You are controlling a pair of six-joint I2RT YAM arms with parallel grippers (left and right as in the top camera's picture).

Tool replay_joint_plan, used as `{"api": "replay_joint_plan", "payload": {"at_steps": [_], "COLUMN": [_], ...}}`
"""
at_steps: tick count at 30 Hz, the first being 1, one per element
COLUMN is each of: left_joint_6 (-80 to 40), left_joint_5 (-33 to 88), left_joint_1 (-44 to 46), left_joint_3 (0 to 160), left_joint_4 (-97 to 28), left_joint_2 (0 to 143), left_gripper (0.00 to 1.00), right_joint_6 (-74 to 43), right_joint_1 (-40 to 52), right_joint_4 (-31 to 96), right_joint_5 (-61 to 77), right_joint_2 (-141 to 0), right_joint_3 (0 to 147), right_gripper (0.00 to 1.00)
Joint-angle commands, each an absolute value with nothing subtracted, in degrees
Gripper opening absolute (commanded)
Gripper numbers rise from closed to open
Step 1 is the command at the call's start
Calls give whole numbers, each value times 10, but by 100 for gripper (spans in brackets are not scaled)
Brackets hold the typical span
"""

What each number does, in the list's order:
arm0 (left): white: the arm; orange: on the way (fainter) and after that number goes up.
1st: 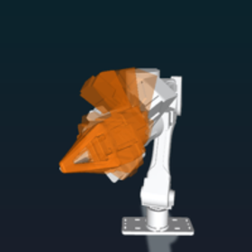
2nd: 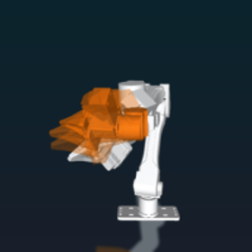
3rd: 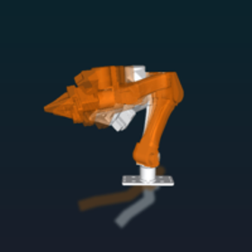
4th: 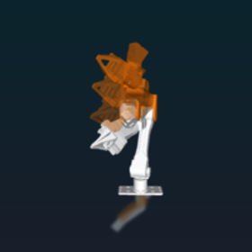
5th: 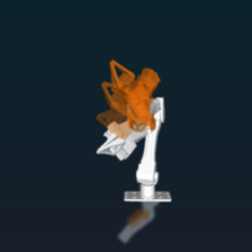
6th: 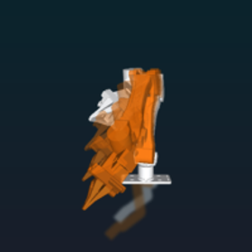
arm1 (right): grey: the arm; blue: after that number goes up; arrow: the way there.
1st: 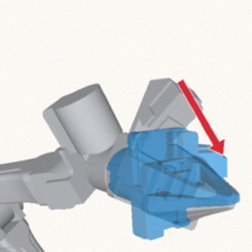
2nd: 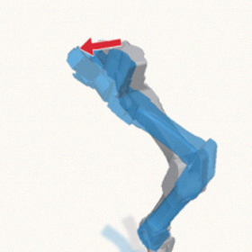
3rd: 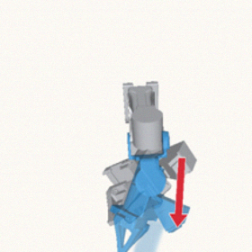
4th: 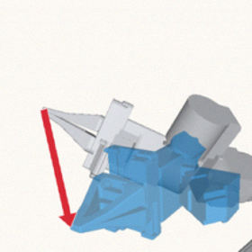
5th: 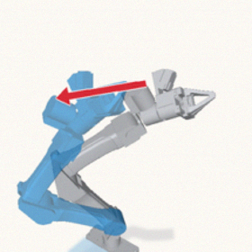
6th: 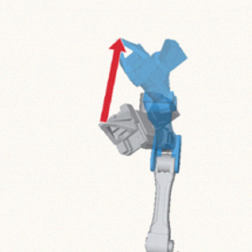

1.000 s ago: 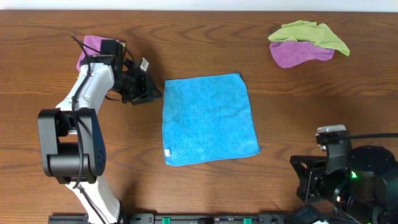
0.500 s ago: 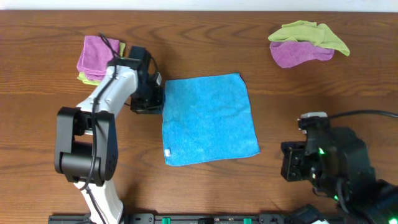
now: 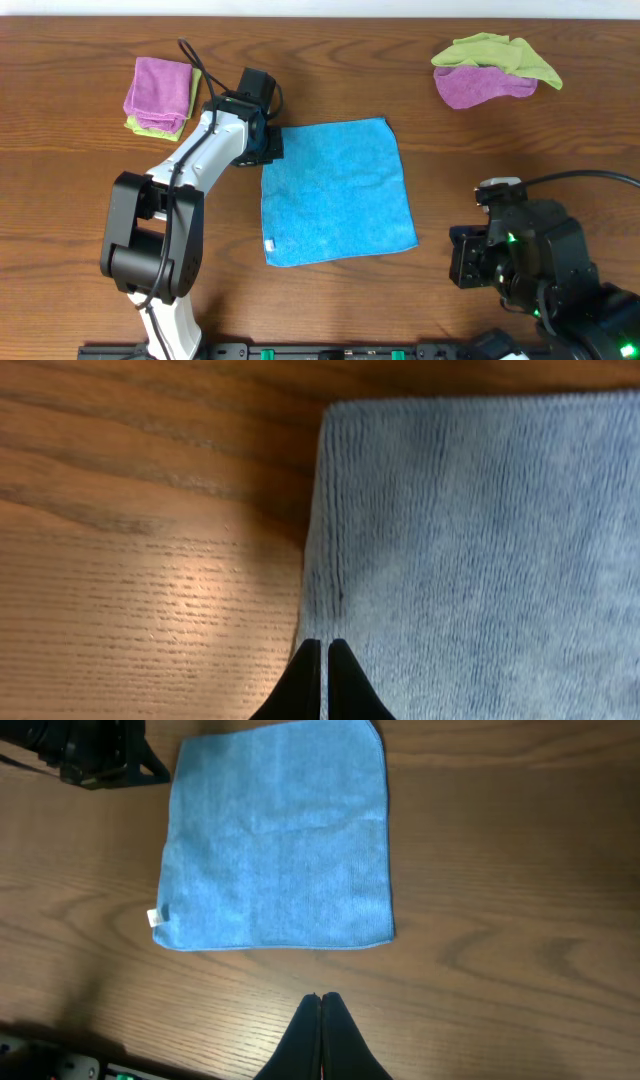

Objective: Fold the cloth

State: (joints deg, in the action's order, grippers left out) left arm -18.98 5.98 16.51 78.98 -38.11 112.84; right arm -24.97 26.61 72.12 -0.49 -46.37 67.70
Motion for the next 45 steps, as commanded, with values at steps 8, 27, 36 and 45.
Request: {"api": "replay_joint_plan", "payload": {"at_steps": [8,27,36,45], "left_joint_6": [-208,-208,-183,-178], "left_joint_5": [45,72,148,105], "left_joint_1": [177,216,267,299], "left_joint_3": [788,788,788,791], "left_joint_4": [-367,-359,-337,-342], "left_joint_2": [1159,1209,1209,1209], "left_gripper": [5,6,6,5], "right_joint_6": [-248,-248,-248,-248], "right_joint_1": [270,270,270,270], "right_joint_4": [720,721,720,726], "right_joint_5": [-11,3,3,5], "right_joint_2": [-462,-462,-462,-462], "right_joint_3": [675,675,675,675], "right_gripper": [2,2,1,2]}}
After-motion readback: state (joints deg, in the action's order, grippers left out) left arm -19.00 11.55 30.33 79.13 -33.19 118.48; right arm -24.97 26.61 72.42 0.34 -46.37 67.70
